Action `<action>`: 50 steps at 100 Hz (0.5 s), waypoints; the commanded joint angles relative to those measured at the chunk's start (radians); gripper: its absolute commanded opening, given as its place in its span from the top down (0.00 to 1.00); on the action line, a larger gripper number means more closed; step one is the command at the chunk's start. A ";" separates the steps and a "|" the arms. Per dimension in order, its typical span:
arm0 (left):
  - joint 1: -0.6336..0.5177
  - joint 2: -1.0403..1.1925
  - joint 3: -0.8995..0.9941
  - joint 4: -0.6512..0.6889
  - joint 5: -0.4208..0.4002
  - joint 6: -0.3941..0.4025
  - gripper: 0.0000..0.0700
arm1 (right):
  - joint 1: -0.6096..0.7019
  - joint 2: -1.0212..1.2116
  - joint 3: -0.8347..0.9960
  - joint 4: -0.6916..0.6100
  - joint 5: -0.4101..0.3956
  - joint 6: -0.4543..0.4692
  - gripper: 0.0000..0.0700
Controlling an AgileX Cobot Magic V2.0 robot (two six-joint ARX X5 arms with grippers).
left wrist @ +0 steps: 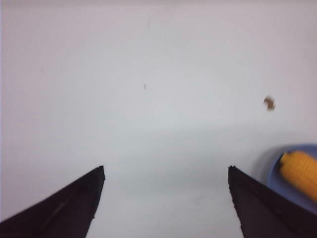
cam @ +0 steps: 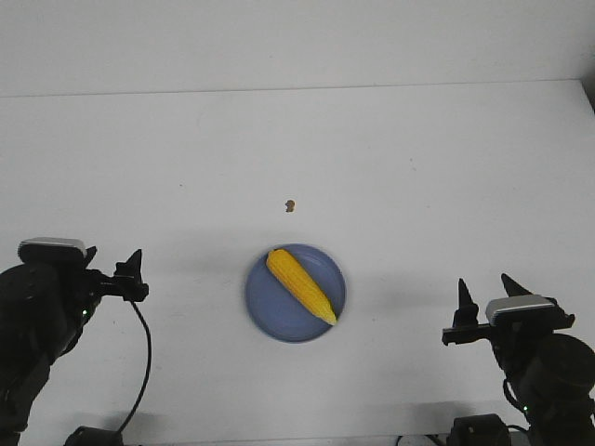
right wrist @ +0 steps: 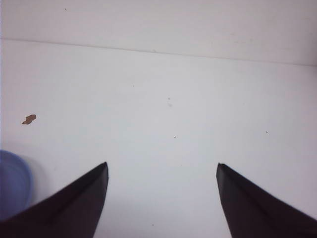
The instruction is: Place corn on plate with both arms
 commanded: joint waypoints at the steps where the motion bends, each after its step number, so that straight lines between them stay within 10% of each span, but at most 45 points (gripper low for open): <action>1: -0.002 -0.026 -0.026 0.014 0.000 -0.006 0.30 | 0.000 -0.028 -0.019 0.009 0.003 -0.003 0.34; 50: -0.002 -0.397 -0.450 0.155 0.000 -0.063 0.30 | 0.000 -0.205 -0.144 0.058 -0.004 0.003 0.34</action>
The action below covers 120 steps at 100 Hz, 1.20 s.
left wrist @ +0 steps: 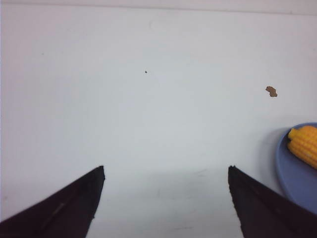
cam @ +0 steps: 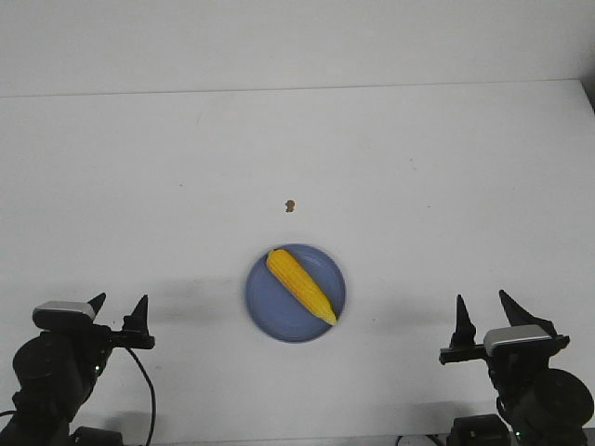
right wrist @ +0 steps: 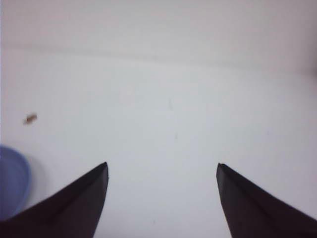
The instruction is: Place corn on plate with both arms
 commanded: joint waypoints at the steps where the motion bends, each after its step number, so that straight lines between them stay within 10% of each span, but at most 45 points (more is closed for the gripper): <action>1: -0.002 -0.024 0.005 0.026 0.000 -0.018 0.30 | 0.000 0.003 0.010 0.006 -0.001 0.003 0.34; 43: -0.002 -0.079 0.005 0.031 0.000 -0.014 0.31 | 0.000 0.003 0.010 0.058 -0.001 0.045 0.35; 69: -0.002 -0.080 0.005 0.031 0.000 -0.014 1.00 | 0.000 0.003 0.010 0.047 0.001 0.035 1.00; 120: -0.002 -0.080 0.005 0.031 0.000 -0.014 0.98 | 0.000 0.003 0.010 0.050 0.006 0.036 1.00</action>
